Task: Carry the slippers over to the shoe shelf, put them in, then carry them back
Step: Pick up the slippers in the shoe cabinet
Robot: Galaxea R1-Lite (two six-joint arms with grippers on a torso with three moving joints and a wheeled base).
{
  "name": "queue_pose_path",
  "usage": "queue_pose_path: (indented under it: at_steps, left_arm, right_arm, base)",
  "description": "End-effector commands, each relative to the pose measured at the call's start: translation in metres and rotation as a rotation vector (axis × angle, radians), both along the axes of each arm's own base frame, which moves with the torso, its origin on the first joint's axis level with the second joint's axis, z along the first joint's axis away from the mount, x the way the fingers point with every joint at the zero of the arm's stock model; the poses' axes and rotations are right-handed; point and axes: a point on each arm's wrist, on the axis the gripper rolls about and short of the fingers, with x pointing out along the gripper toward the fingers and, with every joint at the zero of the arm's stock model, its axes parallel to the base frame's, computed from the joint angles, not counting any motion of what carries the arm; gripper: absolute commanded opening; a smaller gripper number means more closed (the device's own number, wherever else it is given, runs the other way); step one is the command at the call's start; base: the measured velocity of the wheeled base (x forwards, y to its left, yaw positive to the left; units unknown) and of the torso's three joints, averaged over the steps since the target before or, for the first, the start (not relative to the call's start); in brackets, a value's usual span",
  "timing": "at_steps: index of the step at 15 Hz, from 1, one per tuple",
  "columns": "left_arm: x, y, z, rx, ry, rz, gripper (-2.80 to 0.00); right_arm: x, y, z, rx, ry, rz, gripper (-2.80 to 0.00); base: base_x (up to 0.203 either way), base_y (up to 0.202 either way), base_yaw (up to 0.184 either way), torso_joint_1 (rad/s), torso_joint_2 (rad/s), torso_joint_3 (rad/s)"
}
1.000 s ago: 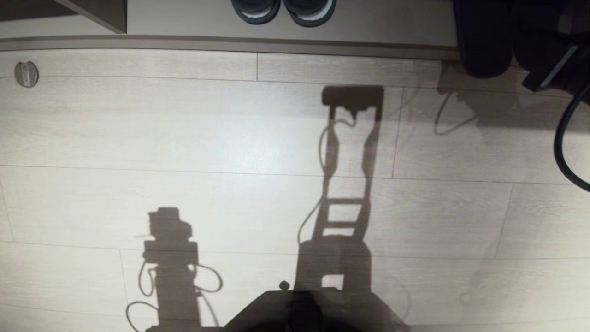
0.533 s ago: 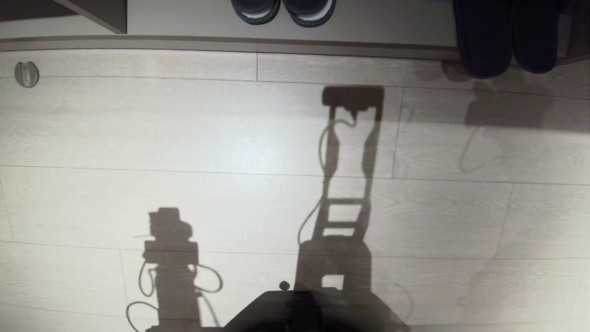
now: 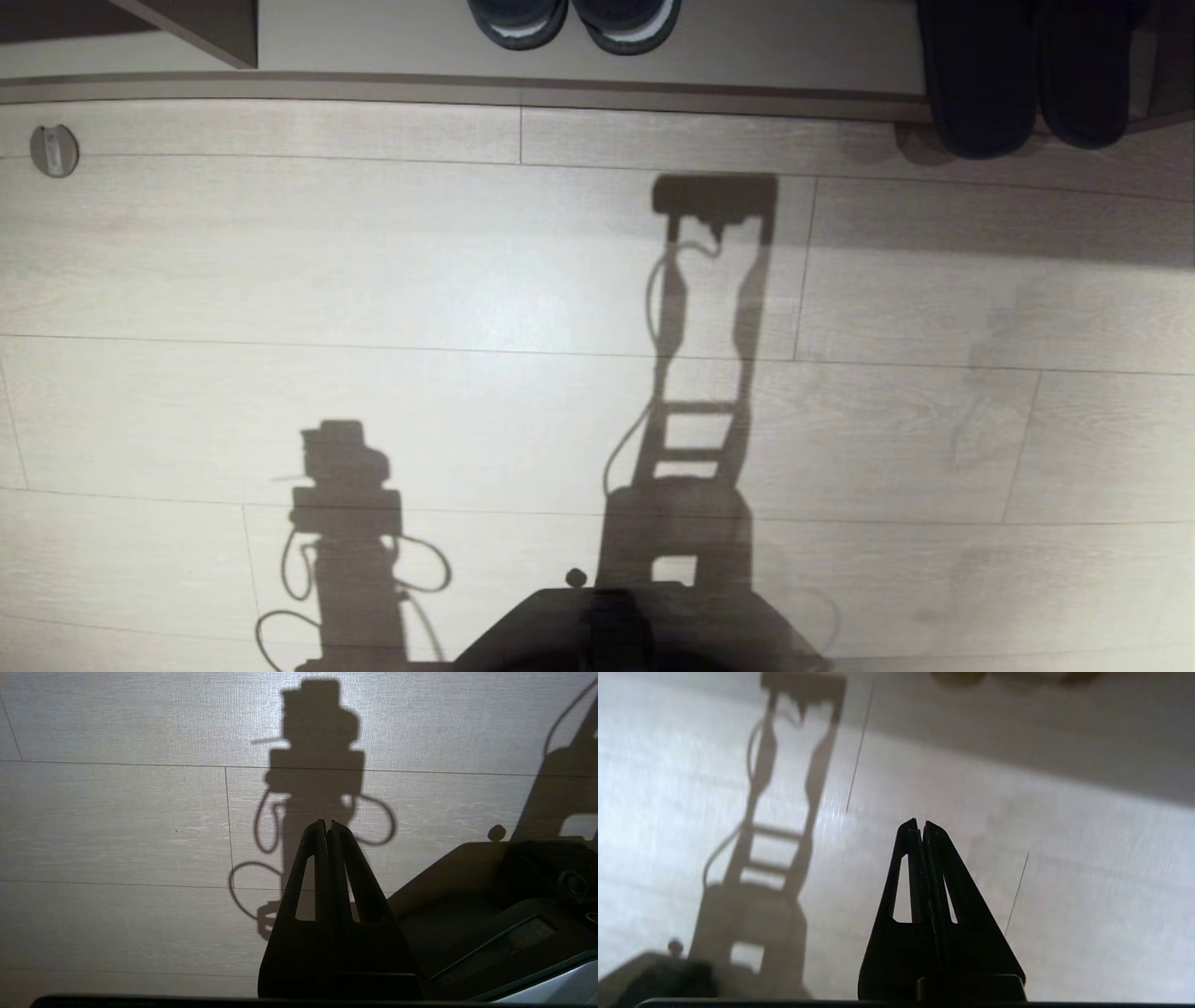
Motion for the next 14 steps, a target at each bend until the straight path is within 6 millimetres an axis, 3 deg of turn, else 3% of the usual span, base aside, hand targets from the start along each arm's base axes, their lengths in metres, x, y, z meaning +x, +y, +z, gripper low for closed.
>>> queue_pose_path:
  at_steps: [1,2,6,10,14]
  left_arm:
    - [0.0,0.0,0.0,0.0,0.001,0.0,-2.8]
    - [0.0,0.0,0.0,0.0,0.001,0.0,-2.8]
    - [0.0,0.0,0.0,0.0,0.001,0.0,-2.8]
    - [0.0,0.0,0.0,0.001,0.001,-0.001,-2.8]
    - [0.0,0.0,0.0,0.001,0.001,-0.001,-2.8]
  right_arm:
    - [-0.012,0.0,-0.028,0.002,-0.014,-0.017,-2.8]
    - [-0.012,0.0,-0.034,0.004,-0.002,-0.021,-2.8]
    - [-0.015,0.0,-0.096,-0.006,0.142,-0.027,-2.8]
    - [-0.02,-0.001,-0.121,0.002,0.271,-0.09,-2.8]
    - [-0.02,-0.001,-0.125,-0.003,0.311,-0.087,-2.8]
  base:
    - [0.0,0.0,0.0,0.0,0.0,0.0]
    - [0.0,0.0,0.0,0.0,0.0,0.0]
    - [0.0,0.0,0.0,0.0,0.0,0.0]
    - [0.0,0.0,0.0,0.0,0.0,0.0]
    - [0.0,0.0,0.0,0.0,0.0,0.0]
